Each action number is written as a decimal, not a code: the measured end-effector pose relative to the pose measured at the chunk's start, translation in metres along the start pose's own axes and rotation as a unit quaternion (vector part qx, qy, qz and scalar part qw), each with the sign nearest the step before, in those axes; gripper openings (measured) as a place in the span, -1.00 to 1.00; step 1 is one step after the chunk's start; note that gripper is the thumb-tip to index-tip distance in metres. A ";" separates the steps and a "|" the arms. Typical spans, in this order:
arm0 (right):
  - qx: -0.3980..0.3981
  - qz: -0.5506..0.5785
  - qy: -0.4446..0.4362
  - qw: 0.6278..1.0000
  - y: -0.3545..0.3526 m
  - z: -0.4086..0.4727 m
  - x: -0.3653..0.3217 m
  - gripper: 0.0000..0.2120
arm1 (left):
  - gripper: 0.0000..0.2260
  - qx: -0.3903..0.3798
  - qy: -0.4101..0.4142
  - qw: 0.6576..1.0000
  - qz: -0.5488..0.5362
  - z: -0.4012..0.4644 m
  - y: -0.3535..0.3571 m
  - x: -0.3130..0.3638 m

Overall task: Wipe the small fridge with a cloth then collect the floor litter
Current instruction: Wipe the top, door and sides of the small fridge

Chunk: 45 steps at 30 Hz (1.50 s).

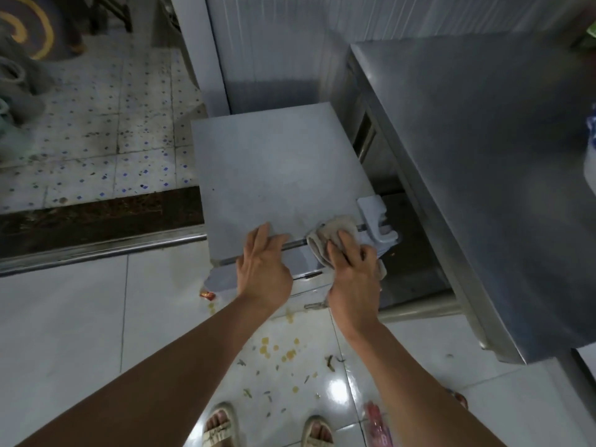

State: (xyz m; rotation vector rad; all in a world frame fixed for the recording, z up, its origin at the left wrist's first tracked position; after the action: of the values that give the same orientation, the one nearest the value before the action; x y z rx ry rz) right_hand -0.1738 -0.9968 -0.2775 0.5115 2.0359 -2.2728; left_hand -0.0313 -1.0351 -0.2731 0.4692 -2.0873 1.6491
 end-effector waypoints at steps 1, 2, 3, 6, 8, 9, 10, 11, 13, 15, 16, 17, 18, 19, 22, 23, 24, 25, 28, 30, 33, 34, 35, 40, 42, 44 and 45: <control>0.004 0.001 0.021 1.000 -0.002 0.004 0.007 -0.47 | -0.48 -0.008 0.001 1.000 0.005 0.004 0.004 0.005; 0.007 0.009 0.040 0.999 -0.004 0.007 0.012 -0.48 | -0.46 -0.013 0.000 1.000 0.013 0.008 0.008 0.010; 0.018 0.020 0.050 0.998 -0.004 0.009 0.013 -0.48 | -0.44 -0.017 -0.003 1.000 0.024 0.010 0.012 0.013; 0.092 0.029 0.062 0.993 -0.007 0.019 0.016 -0.48 | -0.41 -0.008 -0.011 0.998 0.068 0.014 0.019 0.022; 0.080 0.018 0.080 0.993 -0.009 0.033 0.021 -0.49 | -0.42 0.010 0.012 0.994 0.111 0.017 0.022 0.026; 0.043 0.001 0.082 0.996 -0.007 0.040 0.024 -0.47 | -0.42 0.015 0.025 0.992 0.124 0.019 0.023 0.027; -0.004 -0.015 0.080 0.997 -0.003 0.045 0.028 -0.44 | -0.43 0.018 0.032 0.991 0.130 0.021 0.024 0.028; -0.039 -0.026 0.075 0.996 0.001 0.049 0.031 -0.41 | -0.44 0.020 0.037 0.991 0.131 0.023 0.025 0.028; -0.069 -0.035 0.069 0.995 0.004 0.059 0.032 -0.35 | -0.45 0.024 0.048 0.991 0.126 0.027 0.027 0.029; -0.089 -0.032 0.075 0.993 0.004 0.077 0.031 -0.29 | -0.45 0.023 0.061 0.992 0.112 0.031 0.028 0.029; -0.100 -0.031 0.082 0.991 0.003 0.089 0.030 -0.29 | -0.45 0.021 0.066 0.992 0.103 0.033 0.029 0.029; -0.110 -0.027 0.088 0.990 0.000 0.101 0.030 -0.32 | -0.45 0.020 0.070 0.993 0.094 0.034 0.030 0.029; -0.120 -0.019 0.091 0.988 -0.002 0.111 0.029 -0.35 | -0.45 0.020 0.070 0.994 0.085 0.034 0.031 0.029; -0.129 -0.014 0.093 0.987 -0.004 0.118 0.029 -0.37 | -0.46 0.020 0.069 0.995 0.075 0.034 0.032 0.028; -0.123 -0.025 0.079 0.989 -0.007 0.107 0.031 -0.36 | -0.46 0.016 0.061 0.997 0.049 0.032 0.034 0.025; -0.104 -0.031 0.074 0.991 -0.007 0.094 0.034 -0.36 | -0.46 0.016 0.060 0.997 0.045 0.031 0.034 0.024; -0.078 -0.033 0.071 0.994 -0.007 0.079 0.038 -0.35 | -0.45 0.016 0.059 0.997 0.043 0.031 0.034 0.024; -0.049 -0.032 0.070 0.996 -0.006 0.064 0.041 -0.36 | -0.45 0.015 0.057 0.997 0.040 0.031 0.034 0.024; -0.007 -0.017 0.082 0.996 -0.001 0.028 0.050 -0.37 | -0.45 0.014 0.054 0.998 0.039 0.031 0.034 0.025; -0.018 -0.020 0.093 0.995 0.005 0.018 0.054 -0.33 | -0.45 0.012 0.065 0.997 0.047 0.030 0.033 0.024; -0.003 -0.013 0.084 0.996 0.005 0.024 0.057 -0.33 | -0.47 0.005 0.092 0.993 0.072 0.023 0.030 0.014; -0.005 -0.007 0.080 0.997 0.004 0.030 0.058 -0.32 | -0.48 0.005 0.101 0.992 0.081 0.019 0.029 0.008; -0.010 0.002 0.078 0.997 0.003 0.036 0.058 -0.32 | -0.49 0.009 0.110 0.990 0.087 0.015 0.028 0.003; 0.021 0.038 0.068 0.997 0.007 0.044 0.059 -0.37 | -0.55 0.067 0.128 0.984 0.102 -0.010 0.030 -0.015; 0.050 0.043 0.053 0.996 0.012 0.031 0.061 -0.38 | -0.55 0.083 0.122 0.983 0.106 -0.015 0.034 -0.018; 0.071 0.040 0.046 0.996 0.018 0.015 0.061 -0.40 | -0.56 0.093 0.126 0.982 0.103 -0.017 0.036 -0.020; 0.073 0.039 0.049 0.995 0.020 0.010 0.060 -0.41 | -0.56 0.097 0.130 0.982 0.101 -0.018 0.037 -0.021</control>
State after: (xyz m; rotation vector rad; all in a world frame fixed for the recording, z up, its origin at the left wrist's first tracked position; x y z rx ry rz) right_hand -0.2270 -0.9981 -0.3128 0.7115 1.8628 -2.4063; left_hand -0.0305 -1.0094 -0.3108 0.0930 -1.8413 1.9257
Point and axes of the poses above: each hand's wrist, its own z-axis towards the middle knuckle, its own y-axis out of the palm, x = y × z, the point moved 2 cm from there along z, towards the middle knuckle, and after that the axes turned 4 degrees about y, right-handed, at the moved point
